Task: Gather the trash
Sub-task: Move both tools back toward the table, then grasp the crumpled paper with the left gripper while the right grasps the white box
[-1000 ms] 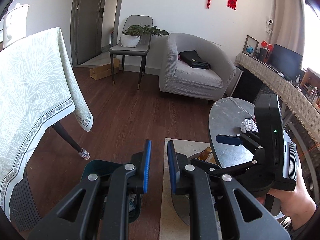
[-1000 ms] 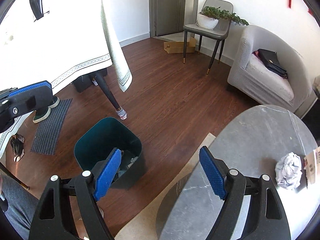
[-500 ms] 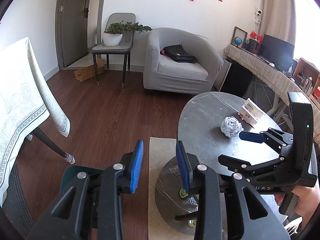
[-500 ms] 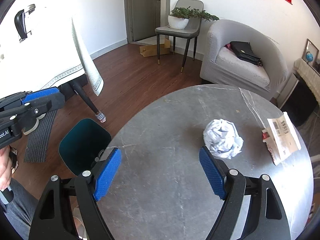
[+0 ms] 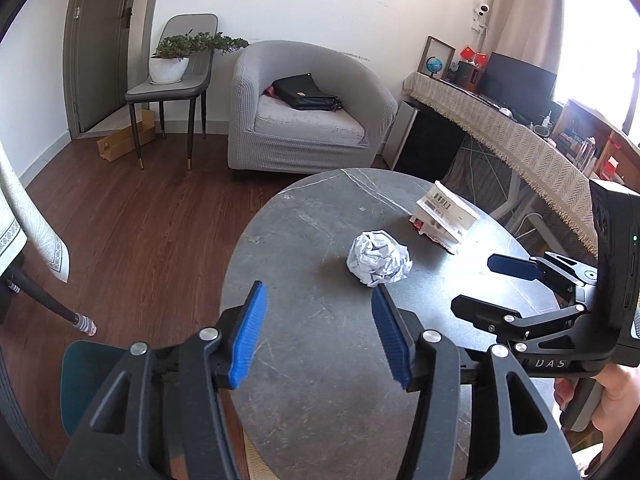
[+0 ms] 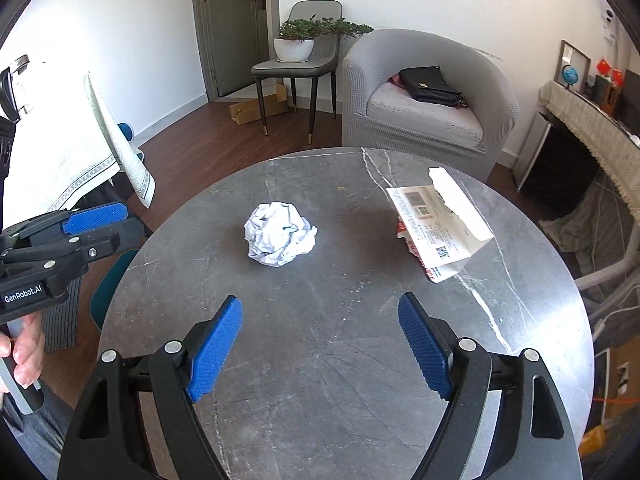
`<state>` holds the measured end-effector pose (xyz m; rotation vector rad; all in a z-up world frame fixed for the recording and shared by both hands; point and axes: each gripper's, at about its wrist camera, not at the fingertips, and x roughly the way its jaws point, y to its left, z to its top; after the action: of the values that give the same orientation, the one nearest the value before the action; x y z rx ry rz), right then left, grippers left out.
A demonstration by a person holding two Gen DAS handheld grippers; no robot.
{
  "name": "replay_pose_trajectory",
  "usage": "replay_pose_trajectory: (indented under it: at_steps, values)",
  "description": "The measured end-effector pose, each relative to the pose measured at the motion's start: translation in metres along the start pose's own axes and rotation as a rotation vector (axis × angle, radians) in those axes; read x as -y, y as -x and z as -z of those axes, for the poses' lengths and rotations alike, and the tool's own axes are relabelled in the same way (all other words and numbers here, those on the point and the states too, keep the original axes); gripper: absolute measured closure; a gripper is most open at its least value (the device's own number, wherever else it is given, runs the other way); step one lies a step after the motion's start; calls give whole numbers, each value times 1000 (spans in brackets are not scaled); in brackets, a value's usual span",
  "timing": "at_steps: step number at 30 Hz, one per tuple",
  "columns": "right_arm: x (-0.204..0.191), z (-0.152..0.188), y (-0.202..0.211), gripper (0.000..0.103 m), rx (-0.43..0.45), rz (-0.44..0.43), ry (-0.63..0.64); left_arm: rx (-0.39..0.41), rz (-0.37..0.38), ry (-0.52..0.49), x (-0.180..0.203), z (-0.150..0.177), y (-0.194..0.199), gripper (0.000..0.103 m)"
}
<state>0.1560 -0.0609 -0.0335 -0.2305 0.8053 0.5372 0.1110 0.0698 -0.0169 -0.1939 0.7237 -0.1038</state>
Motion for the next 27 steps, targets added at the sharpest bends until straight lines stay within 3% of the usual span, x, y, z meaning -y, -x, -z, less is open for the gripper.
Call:
replay_pose_trajectory:
  at_steps: [10, 20, 27]
  values:
    - [49, 8, 12, 19, 11, 22, -90, -22, 36, -40, 46, -13, -46, 33]
    - [77, 14, 22, 14, 2, 34, -80, -69, -31, 29, 45, -24, -81, 32]
    - [98, -12, 14, 14, 13, 12, -52, -90, -36, 61, 44, -27, -97, 36]
